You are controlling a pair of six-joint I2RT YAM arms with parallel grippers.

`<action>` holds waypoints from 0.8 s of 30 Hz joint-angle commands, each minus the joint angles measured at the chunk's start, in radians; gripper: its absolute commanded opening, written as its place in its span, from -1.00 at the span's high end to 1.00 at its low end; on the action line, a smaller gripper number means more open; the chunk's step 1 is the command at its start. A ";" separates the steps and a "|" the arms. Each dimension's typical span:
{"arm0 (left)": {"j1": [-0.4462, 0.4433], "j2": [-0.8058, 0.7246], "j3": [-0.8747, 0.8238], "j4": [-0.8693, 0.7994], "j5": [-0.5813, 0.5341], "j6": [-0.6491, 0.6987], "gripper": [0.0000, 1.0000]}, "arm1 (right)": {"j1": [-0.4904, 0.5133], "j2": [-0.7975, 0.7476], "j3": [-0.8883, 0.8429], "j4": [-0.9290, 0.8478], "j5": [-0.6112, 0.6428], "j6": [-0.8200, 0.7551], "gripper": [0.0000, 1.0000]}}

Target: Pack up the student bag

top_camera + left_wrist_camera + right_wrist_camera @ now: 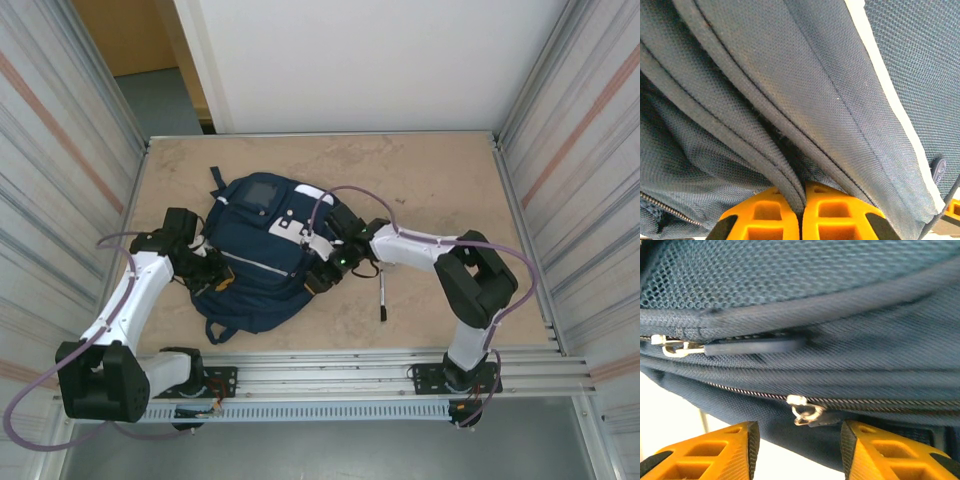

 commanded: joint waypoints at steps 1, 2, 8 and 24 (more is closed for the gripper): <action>0.008 0.001 0.017 -0.023 0.057 0.046 1.00 | 0.031 -0.045 -0.041 0.099 0.200 0.022 0.11; 0.008 0.001 0.016 -0.023 0.055 0.048 1.00 | 0.039 -0.054 -0.050 0.116 0.228 0.021 0.11; 0.009 0.000 0.015 -0.033 0.057 0.070 1.00 | 0.064 -0.085 -0.086 0.200 0.276 0.022 0.65; 0.057 -0.018 -0.012 -0.017 0.099 0.098 1.00 | -0.109 -0.114 -0.115 0.144 0.143 0.113 0.92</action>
